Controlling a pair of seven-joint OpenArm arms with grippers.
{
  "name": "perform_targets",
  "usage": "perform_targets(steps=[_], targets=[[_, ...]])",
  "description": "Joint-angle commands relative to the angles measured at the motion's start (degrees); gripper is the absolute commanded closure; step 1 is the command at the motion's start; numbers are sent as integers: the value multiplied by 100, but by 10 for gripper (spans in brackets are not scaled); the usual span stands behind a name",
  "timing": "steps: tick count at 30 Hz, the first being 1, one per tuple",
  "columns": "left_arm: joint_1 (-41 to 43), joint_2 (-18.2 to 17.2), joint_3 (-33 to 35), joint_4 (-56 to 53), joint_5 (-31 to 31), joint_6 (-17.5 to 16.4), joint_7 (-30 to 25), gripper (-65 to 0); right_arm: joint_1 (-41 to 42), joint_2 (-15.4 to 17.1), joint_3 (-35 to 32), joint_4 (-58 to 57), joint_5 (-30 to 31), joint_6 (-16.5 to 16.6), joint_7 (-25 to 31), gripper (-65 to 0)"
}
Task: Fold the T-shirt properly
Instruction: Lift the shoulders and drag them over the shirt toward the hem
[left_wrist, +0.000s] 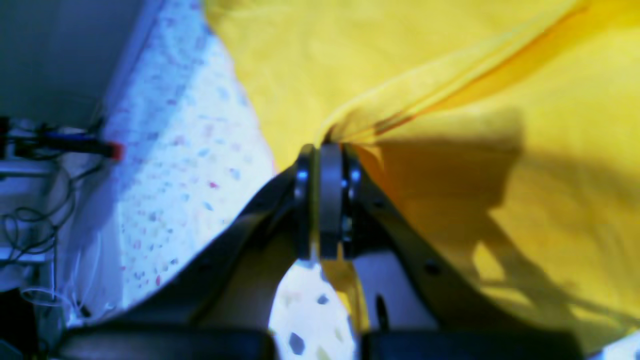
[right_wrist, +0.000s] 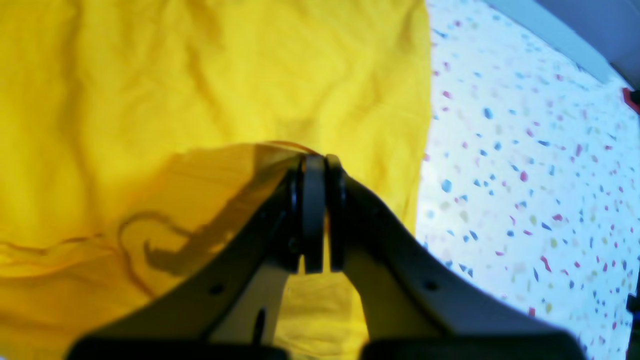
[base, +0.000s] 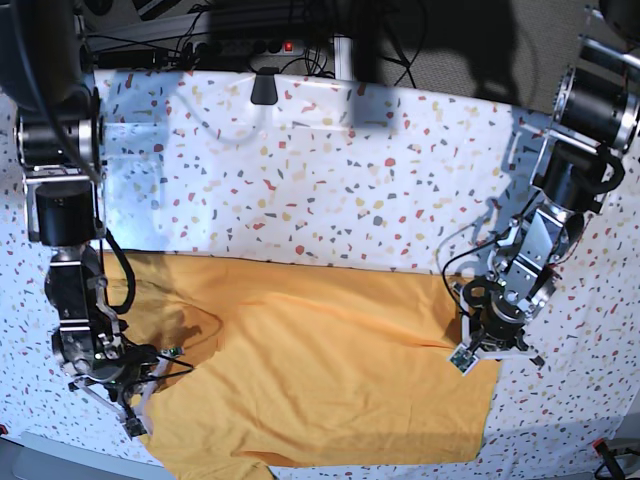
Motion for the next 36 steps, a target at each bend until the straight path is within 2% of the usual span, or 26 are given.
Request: perform_targets(steps=[1,3,9,11,15,20,22,25,27,30,36], targets=[[-203,-57,-37,81,22,210,-125,0,326,9,0,-61,-107,-35,232,0],[-201,-61,-37,81,22,352,-122,0,505,-94,-9,-341,-238,-131,343,0],[-201,-59,-37,81,22,358,-120,0,866,-295,-7,-695,-271,-247,402,0],[-199,-61,-37,81,22,358,-81,0,876,-313,-7,-695,-273,-275,409,0],[-199,-74,-37,81,22,361,7,0,892,-313,-7,-695,-273,-612,444,0],[-186,-76,-37,81,20,361,28,0,883,-315,-7,-695,-273,-614,426,0],[-164,-76,-37,79,17,361,149,0,863,-313,-7,-695,-273,-765,424,0],[-136,-74,-37,11,22,365,221,0,857,-315,-7,-710,-404,-1169,420,0],[-138,-74,-37,-81,22,463,221,0,859,-310,-7,-710,-446,-1364,400,0],[-138,-76,-37,-205,22,737,223,0,857,-315,-7,-710,-444,-1423,337,0],[-122,-74,-37,-251,20,745,79,0,857,-315,-7,-710,-442,-1421,339,0]])
